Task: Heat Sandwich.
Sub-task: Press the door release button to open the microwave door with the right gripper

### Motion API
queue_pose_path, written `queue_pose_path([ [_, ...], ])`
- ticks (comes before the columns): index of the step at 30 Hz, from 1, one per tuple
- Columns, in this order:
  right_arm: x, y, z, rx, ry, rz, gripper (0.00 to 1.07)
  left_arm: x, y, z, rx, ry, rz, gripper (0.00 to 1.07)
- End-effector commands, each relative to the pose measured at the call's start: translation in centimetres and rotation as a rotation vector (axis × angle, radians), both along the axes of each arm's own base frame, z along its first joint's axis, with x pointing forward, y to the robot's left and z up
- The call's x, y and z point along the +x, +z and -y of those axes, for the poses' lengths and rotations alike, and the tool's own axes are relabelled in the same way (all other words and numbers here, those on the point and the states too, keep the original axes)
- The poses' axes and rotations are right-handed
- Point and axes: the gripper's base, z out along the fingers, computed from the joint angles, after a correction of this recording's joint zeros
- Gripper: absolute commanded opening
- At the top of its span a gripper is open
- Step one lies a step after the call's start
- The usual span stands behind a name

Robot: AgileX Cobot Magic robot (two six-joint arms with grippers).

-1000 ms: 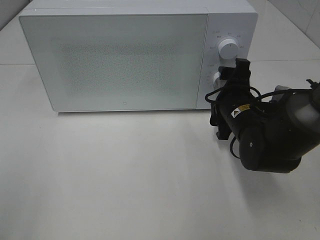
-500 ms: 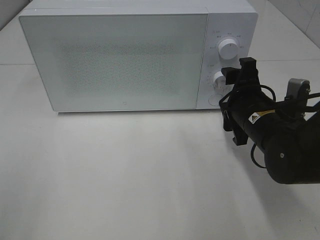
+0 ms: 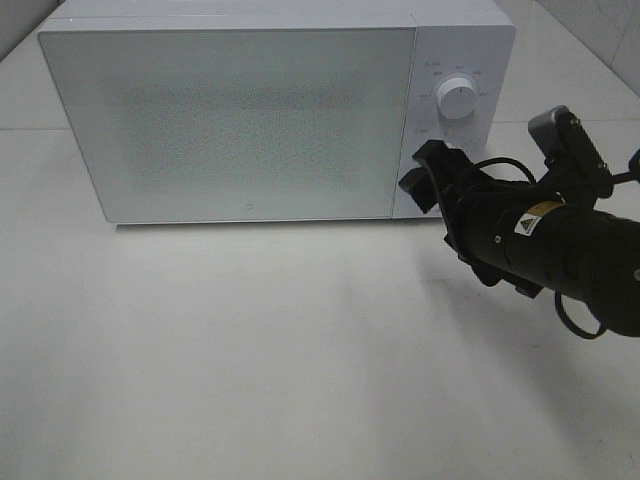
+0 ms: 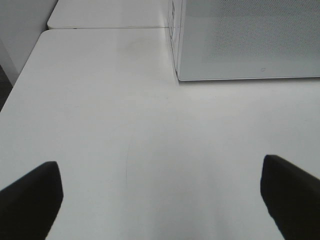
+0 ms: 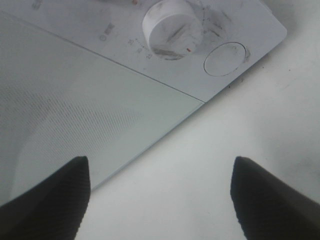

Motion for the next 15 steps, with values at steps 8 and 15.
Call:
queue_pose_path([
  [8,-0.7,3.5,-1.3,-0.404,0.448,-0.02,0.76,-0.4,0.0,0.1,-0.004,-0.006,0.04,1.01],
  [15,-1.9,5.2,-1.4,-0.574,0.704,-0.065,0.76,-0.4,0.0,0.1,-0.004,-0.006,0.04,1.01],
])
